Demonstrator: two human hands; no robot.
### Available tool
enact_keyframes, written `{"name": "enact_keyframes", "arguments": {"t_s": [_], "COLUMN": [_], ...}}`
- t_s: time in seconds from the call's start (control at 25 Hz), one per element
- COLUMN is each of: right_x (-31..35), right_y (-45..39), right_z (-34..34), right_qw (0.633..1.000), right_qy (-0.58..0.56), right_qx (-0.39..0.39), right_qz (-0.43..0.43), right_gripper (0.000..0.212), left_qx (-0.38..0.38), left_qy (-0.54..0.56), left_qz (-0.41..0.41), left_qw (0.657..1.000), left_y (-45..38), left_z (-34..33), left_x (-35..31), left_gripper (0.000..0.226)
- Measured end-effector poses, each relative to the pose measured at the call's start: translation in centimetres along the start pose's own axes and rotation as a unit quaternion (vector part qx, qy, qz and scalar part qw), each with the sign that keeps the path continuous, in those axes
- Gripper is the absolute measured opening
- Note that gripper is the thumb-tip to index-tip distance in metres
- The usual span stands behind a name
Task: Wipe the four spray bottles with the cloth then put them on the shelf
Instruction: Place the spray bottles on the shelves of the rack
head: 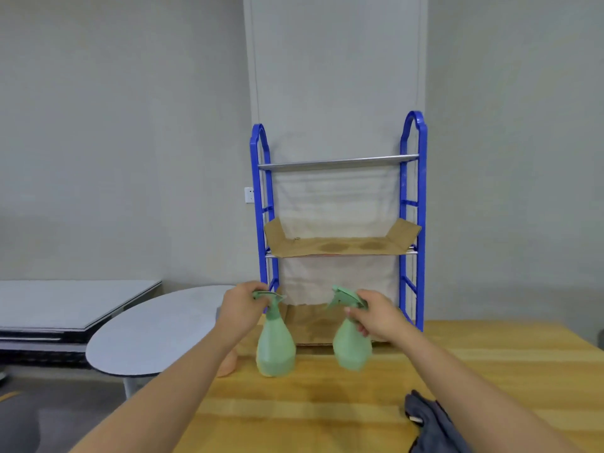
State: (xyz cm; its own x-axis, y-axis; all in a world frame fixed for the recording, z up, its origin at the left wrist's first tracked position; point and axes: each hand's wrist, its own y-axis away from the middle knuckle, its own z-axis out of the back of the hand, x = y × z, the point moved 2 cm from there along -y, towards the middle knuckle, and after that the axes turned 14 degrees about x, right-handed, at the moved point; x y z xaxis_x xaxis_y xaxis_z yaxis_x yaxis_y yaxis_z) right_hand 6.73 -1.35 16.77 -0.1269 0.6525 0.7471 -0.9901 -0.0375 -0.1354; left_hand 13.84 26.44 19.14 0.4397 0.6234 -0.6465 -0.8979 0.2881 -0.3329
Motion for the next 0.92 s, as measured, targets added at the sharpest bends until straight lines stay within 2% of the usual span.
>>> {"name": "enact_keyframes", "arguments": {"t_s": [0.2, 0.32, 0.44, 0.68, 0.92], "right_x": [2.9, 5.6, 7.4, 4.7, -0.9], "right_y": [-3.5, -7.1, -11.8, -22.3, -29.0], "right_z": [8.1, 13.2, 17.6, 20.7, 17.9], "right_qw": [0.998, 0.983, 0.96, 0.935, 0.939], "right_qy": [0.033, 0.109, 0.152, 0.143, 0.135], "right_qx": [-0.043, -0.145, -0.233, -0.326, -0.314], "right_qz": [0.016, 0.005, -0.017, -0.004, -0.034], "right_gripper": [0.005, 0.027, 0.036, 0.036, 0.029], "left_qx": [-0.026, -0.061, -0.074, -0.118, -0.107], "left_qy": [0.013, 0.008, -0.006, -0.007, 0.001], "left_qz": [-0.05, -0.083, -0.108, -0.117, -0.144], "left_qw": [0.998, 0.995, 0.991, 0.986, 0.984], "left_y": [-5.6, -11.3, -17.7, -29.9, -34.6], "left_z": [-0.5, -0.4, -0.1, -2.3, -6.4], "left_x": [-8.3, -12.5, -15.3, -14.0, -10.7], "left_gripper": [0.018, 0.02, 0.019, 0.02, 0.036]}}
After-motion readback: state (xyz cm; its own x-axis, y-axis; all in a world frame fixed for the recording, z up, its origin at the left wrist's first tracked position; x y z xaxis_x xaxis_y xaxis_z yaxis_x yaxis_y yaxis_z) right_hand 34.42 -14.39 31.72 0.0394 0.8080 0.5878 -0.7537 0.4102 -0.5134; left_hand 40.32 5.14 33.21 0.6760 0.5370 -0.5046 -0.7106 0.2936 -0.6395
